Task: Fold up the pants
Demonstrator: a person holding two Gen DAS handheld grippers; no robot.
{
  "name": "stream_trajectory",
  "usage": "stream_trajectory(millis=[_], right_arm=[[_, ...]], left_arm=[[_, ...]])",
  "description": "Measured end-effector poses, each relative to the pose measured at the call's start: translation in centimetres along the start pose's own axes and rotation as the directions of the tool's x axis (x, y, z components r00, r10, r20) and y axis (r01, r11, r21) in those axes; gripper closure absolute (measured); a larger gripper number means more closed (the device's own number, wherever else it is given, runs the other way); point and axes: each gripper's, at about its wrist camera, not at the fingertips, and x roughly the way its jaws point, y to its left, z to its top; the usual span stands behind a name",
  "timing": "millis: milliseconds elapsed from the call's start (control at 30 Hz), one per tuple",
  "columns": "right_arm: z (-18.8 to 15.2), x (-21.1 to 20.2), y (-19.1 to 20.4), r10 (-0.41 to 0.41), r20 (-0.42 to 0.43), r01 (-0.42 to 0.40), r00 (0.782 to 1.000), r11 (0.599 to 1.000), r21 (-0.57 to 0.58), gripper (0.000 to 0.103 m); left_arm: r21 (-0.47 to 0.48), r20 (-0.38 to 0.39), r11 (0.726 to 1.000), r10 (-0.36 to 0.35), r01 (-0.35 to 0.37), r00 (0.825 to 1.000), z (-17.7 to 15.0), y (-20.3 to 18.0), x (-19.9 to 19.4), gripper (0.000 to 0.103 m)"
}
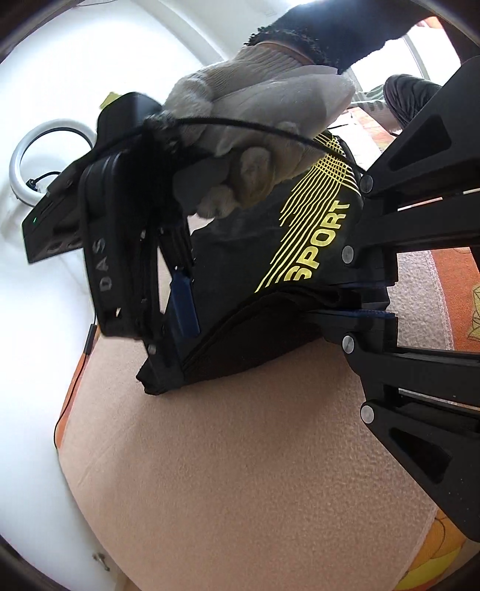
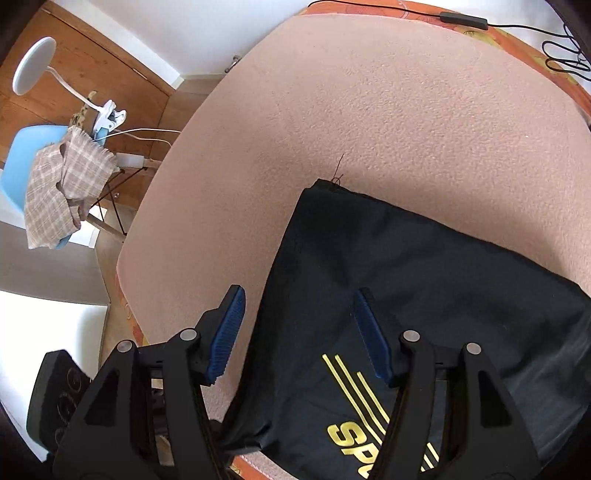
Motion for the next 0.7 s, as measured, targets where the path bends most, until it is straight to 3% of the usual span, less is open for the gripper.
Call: stream_trajectory(millis=[167, 367, 467, 533, 700], right_arm=[[1.7, 1.4, 1.3, -0.088, -0.022, 0.087, 0.996, 0.996, -0.034, 0.039], [2.7, 2.8, 2.4, -0.217, -0.036, 0.213, 0.976, 0.973, -0.091, 0.042], [2.8, 3.0, 2.7, -0.260, -0.024, 0.256, 0.965, 0.961, -0.110, 0.065], [2.8, 2.9, 2.6, -0.263, -0.011, 0.260, 0.965, 0.959, -0.114, 0.090], [2.0, 0.9, 0.7, -0.179, 0.029, 0.180, 0.983, 0.981, -0.070, 0.097]], left_arm=[[-0.013, -0.002, 1.000, -0.010, 0.010, 1.000, 0.0, 0.0, 0.1, 0.097], [0.002, -0.004, 1.000, -0.017, 0.017, 1.000, -0.1, -0.5, 0.1, 0.097], [0.010, -0.007, 1.000, -0.022, 0.022, 1.000, -0.1, -1.0, 0.4, 0.097], [0.014, -0.008, 1.000, -0.027, 0.027, 1.000, -0.2, -1.5, 0.4, 0.097], [0.031, -0.007, 0.998, -0.048, 0.048, 0.999, 0.2, -3.0, 0.7, 0.097]])
